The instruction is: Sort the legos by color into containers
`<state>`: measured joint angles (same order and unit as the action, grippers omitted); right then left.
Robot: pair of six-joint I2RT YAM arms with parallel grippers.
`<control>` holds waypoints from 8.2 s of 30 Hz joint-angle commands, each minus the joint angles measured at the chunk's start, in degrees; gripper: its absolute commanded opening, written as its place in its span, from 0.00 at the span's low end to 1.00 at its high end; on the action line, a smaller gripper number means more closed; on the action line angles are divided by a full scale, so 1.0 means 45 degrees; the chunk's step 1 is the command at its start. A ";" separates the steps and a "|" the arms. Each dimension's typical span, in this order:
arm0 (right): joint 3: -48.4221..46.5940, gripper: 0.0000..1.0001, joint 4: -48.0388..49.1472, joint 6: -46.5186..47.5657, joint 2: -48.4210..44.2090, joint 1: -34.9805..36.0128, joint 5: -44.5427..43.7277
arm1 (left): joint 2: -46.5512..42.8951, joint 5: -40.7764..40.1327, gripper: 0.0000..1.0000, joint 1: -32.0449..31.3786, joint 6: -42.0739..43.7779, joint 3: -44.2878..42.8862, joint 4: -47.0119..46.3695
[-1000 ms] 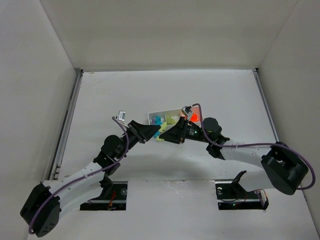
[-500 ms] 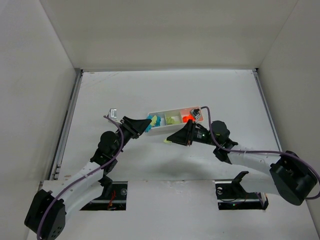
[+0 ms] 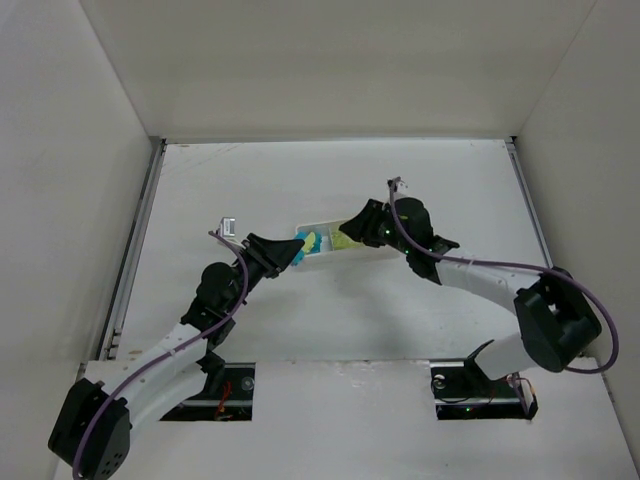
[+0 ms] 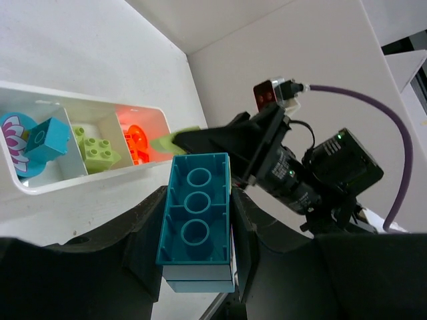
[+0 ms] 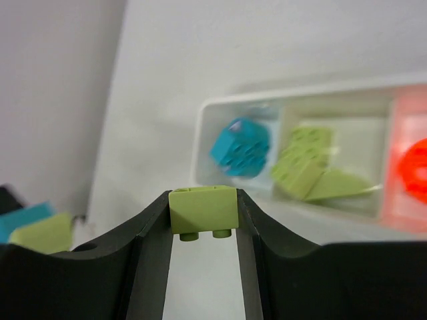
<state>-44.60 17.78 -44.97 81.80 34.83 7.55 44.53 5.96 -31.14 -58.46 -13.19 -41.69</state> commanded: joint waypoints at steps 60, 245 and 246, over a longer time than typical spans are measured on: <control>0.2841 0.79 1.0953 -0.4889 -0.0757 0.2504 0.1076 | -0.0521 -0.1694 0.12 -0.1957 -0.3747 0.0548 -0.3040; 0.1922 0.37 1.0307 -0.7155 0.1080 0.3247 -0.0526 | -0.0151 -0.5601 0.42 -0.2915 -0.3650 0.1330 -0.3391; 0.1961 0.37 1.0287 -0.7155 0.1061 0.3227 -0.0506 | -0.0131 -0.5620 0.42 -0.2915 -0.3631 0.1330 -0.3411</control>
<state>-36.14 60.10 -76.90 88.16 49.56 4.56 44.14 -18.31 -43.94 -75.35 -7.88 -53.84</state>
